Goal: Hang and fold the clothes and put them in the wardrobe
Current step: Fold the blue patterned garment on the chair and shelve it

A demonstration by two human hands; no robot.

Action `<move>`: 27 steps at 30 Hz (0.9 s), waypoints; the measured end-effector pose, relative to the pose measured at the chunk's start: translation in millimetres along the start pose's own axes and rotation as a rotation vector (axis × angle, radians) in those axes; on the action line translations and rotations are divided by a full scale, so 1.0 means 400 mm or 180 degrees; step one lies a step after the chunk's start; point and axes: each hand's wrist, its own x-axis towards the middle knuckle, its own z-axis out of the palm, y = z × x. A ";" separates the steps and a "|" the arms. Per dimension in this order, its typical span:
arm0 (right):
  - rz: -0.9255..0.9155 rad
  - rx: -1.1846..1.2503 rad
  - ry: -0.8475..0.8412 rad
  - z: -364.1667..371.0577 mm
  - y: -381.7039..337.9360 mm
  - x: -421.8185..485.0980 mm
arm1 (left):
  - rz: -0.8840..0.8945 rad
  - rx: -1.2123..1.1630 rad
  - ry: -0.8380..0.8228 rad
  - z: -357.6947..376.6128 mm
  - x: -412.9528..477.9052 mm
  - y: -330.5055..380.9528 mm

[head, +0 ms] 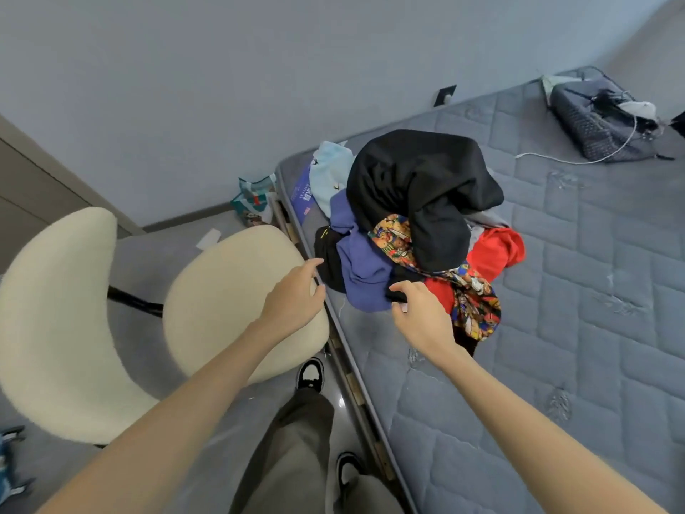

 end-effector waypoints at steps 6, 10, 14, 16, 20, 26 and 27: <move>0.0352 -0.0378 -0.0262 0.141 -0.024 0.195 | -0.0066 -0.0158 -0.0510 0.074 0.227 -0.121; 0.0422 -0.1071 -0.0381 0.236 -0.006 0.312 | -0.0141 -0.0338 -0.0705 0.148 0.356 -0.197; 0.0494 -0.1304 -0.0450 0.326 0.039 0.406 | -0.0278 -0.0508 -0.0805 0.226 0.458 -0.261; 0.0506 -0.1355 -0.0434 0.371 0.066 0.445 | -0.0329 -0.0550 -0.0804 0.256 0.497 -0.290; 0.0655 -0.1434 -0.0466 0.444 0.114 0.502 | -0.0308 -0.0552 -0.0856 0.298 0.542 -0.342; 0.0818 -0.1825 -0.0683 0.466 0.168 0.539 | -0.0299 -0.0570 -0.0919 0.315 0.554 -0.371; 0.0800 -0.1796 -0.0714 0.463 0.174 0.546 | -0.0299 -0.0587 -0.0926 0.314 0.554 -0.369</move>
